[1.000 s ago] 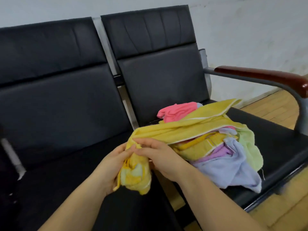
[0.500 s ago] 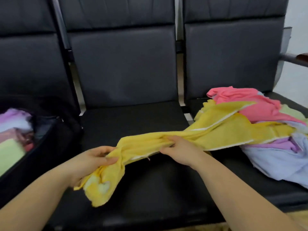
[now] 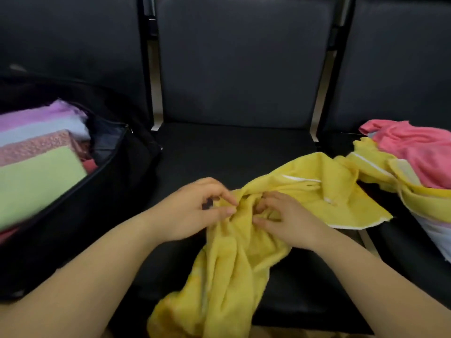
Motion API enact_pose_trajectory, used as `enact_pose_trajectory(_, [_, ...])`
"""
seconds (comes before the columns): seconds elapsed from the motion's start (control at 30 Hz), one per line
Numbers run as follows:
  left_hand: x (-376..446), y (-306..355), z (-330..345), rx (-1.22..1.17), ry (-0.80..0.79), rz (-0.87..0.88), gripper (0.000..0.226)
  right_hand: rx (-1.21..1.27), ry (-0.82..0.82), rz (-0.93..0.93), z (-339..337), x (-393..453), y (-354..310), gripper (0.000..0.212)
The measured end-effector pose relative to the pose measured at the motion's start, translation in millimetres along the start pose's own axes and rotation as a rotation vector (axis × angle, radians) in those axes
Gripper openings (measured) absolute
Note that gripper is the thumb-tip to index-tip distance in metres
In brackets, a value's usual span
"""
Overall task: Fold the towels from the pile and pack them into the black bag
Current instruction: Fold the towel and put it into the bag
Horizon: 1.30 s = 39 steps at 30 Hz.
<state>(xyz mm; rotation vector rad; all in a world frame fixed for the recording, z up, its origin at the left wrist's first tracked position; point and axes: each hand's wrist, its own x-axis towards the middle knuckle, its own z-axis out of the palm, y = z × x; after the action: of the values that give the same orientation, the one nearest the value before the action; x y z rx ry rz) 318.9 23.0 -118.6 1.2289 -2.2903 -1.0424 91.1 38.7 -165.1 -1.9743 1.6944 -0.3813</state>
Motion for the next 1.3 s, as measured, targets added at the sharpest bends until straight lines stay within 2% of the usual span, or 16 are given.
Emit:
enact_pose_trajectory(0.1, [1, 2, 9, 0.106, -0.021, 0.075, 0.028, 0.204, -0.141, -0.105, 10, -5, -17, 0.005])
enact_pose_trajectory(0.17, [2, 0, 19, 0.229, -0.128, 0.032, 0.038, 0.307, -0.216, -0.093, 12, -9, -28, 0.008])
enact_pose_trajectory(0.23, [3, -5, 25, 0.381, -0.234, -0.067, 0.046, 0.307, -0.194, -0.071, 12, -12, -31, 0.012])
enact_pose_trajectory(0.3, [3, -8, 27, 0.492, -0.264, -0.155, 0.053, 0.12, -0.109, -0.021, 9, -13, -27, 0.02])
enact_pose_trajectory(0.4, [3, -8, 27, 0.501, -0.228, -0.25, 0.065, -0.211, -0.058, 0.035, 5, -17, -20, 0.049])
enact_pose_trajectory(0.5, [0, -2, 27, 0.541, -0.166, -0.371, 0.062, -0.274, -0.054, 0.099, 1, -20, -22, 0.062])
enact_pose_trajectory(0.53, [-1, 0, 25, 0.563, -0.133, -0.403, 0.055, -0.267, -0.059, 0.123, -1, -20, -24, 0.058])
enact_pose_trajectory(0.6, [-4, 1, 23, 0.603, -0.049, -0.412, 0.041, -0.257, -0.069, 0.133, -4, -24, -28, 0.032])
enact_pose_trajectory(0.67, [-7, -1, 22, 0.654, 0.028, -0.323, 0.03, -0.321, -0.032, 0.089, -6, -28, -27, 0.017])
enact_pose_trajectory(0.73, [-10, -5, 26, 0.594, 0.065, -0.178, 0.022, -0.356, -0.004, 0.04, -5, -31, -22, 0.017])
enact_pose_trajectory(0.83, [-16, -7, 37, 0.441, 0.013, -0.07, 0.042, -0.292, -0.02, 0.042, -6, -36, -17, 0.014])
enact_pose_trajectory(0.9, [-21, -9, 44, 0.461, -0.028, -0.068, 0.055, -0.231, -0.016, 0.089, -7, -40, -13, 0.036])
enact_pose_trajectory(1.0, [-25, -11, 47, 0.49, -0.054, -0.074, 0.051, -0.201, 0.013, 0.146, -7, -48, -7, 0.059])
enact_pose_trajectory(1.07, [-27, -12, 46, 0.451, -0.057, -0.076, 0.042, -0.212, 0.03, 0.205, -6, -52, -2, 0.055])
enact_pose_trajectory(1.2, [-33, -12, 38, 0.277, -0.04, -0.113, 0.028, -0.115, 0.095, 0.318, -7, -58, 4, 0.019])
enact_pose_trajectory(1.3, [-35, -15, 32, 0.112, -0.102, -0.189, 0.025, -0.091, 0.131, 0.29, -6, -64, 6, 0.017])
